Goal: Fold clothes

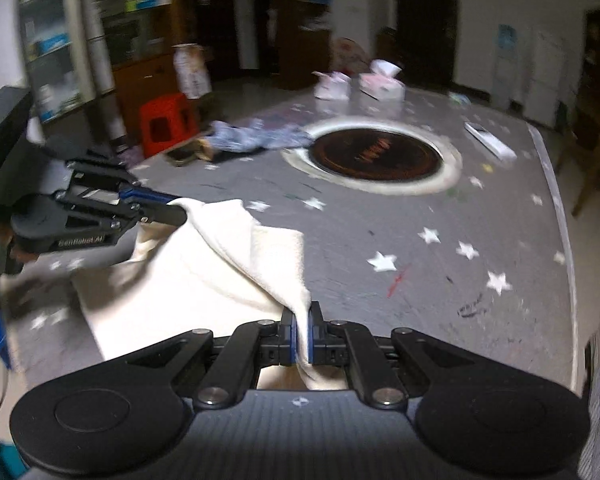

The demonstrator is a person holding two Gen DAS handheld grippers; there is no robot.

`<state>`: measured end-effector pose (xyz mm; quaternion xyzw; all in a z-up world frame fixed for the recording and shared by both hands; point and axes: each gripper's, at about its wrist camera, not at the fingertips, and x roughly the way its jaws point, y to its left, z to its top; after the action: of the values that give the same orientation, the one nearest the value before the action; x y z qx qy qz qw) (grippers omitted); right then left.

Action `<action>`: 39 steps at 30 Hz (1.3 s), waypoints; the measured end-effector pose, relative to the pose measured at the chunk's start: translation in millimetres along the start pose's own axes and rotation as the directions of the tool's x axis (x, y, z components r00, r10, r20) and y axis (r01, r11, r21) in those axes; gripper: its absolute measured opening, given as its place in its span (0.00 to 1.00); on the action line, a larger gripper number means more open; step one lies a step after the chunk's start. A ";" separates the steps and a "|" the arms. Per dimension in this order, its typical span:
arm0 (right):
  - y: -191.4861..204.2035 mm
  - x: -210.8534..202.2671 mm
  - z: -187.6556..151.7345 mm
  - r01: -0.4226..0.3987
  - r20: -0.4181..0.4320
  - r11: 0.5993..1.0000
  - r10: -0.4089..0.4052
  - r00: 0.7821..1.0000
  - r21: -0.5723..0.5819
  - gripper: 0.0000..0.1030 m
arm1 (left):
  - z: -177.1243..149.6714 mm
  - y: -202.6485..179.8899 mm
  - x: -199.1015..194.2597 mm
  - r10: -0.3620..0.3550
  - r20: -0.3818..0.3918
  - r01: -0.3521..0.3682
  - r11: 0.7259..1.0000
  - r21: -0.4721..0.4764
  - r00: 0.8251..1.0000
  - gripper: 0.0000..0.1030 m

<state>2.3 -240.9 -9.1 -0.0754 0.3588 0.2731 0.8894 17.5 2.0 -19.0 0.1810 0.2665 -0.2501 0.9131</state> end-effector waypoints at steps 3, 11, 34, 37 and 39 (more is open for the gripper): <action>-9.9 21.4 -6.1 0.035 -0.017 0.997 -0.033 0.999 0.074 0.05 | -1.4 -0.1 22.3 0.027 -0.023 -0.028 0.999 -0.029 0.999 0.06; -17.9 21.0 -10.2 0.111 0.014 0.976 -0.116 0.993 0.188 0.16 | -2.4 1.9 39.4 0.052 -0.051 -0.056 0.995 -0.078 0.997 0.18; 39.6 60.5 -5.0 0.108 0.018 0.993 -0.109 0.994 0.046 0.19 | -24.4 0.2 -6.9 0.094 -0.163 -0.131 0.962 -0.238 0.982 0.55; 45.3 60.4 -5.8 0.116 0.020 0.993 -0.115 0.993 -0.029 0.20 | -26.1 -0.7 -9.7 0.088 -0.173 -0.131 0.959 -0.253 0.981 0.55; 46.9 60.6 -6.1 0.114 0.019 0.992 -0.113 0.993 -0.059 0.20 | -27.1 -1.0 -11.7 0.085 -0.179 -0.131 0.956 -0.263 0.980 0.55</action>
<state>9.3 -177.4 -51.9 -0.1201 0.3388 0.2331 0.9036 -2.3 18.0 -33.9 0.0879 0.3632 -0.1448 0.9162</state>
